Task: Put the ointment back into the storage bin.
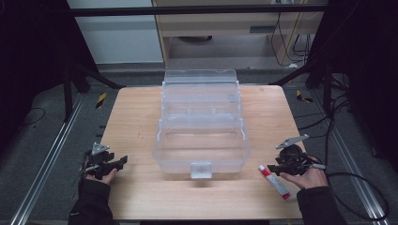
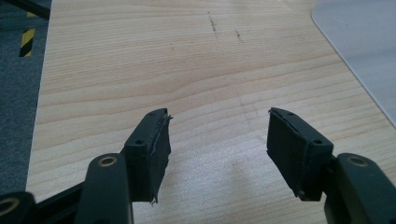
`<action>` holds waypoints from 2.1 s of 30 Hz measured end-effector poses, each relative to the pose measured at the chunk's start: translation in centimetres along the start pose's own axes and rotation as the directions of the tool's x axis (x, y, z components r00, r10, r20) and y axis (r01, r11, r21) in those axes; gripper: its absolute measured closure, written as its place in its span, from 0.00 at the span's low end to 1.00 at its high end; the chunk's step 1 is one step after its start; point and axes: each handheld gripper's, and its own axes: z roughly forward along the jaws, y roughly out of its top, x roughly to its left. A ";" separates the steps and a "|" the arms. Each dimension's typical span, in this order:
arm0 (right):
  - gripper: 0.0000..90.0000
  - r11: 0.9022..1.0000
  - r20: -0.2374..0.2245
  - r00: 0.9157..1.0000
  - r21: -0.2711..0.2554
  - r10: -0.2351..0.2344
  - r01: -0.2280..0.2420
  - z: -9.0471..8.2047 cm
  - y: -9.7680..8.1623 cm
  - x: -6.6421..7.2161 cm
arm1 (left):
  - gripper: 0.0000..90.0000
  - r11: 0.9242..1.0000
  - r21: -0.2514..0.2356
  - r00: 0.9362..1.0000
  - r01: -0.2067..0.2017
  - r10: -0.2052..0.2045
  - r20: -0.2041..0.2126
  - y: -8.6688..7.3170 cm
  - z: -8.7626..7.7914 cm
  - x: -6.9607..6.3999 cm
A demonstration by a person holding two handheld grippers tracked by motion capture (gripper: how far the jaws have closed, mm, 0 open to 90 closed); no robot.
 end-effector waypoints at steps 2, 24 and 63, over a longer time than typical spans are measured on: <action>0.58 1.000 0.001 1.000 0.020 -0.002 0.002 0.0 0.1 0.2 | 0.44 1.000 -0.002 1.000 0.003 -0.003 0.002 0.0 0.0 0.1; 0.64 0.969 -0.055 0.995 0.229 -0.080 0.090 1.7 0.6 1.1 | 0.47 0.999 0.030 1.000 -0.013 0.012 0.016 -0.1 0.4 0.1; 0.76 0.916 -0.088 0.992 0.385 -0.085 0.113 5.4 -0.1 0.2 | 0.48 0.998 0.043 0.999 -0.034 0.033 0.020 -0.1 0.5 0.0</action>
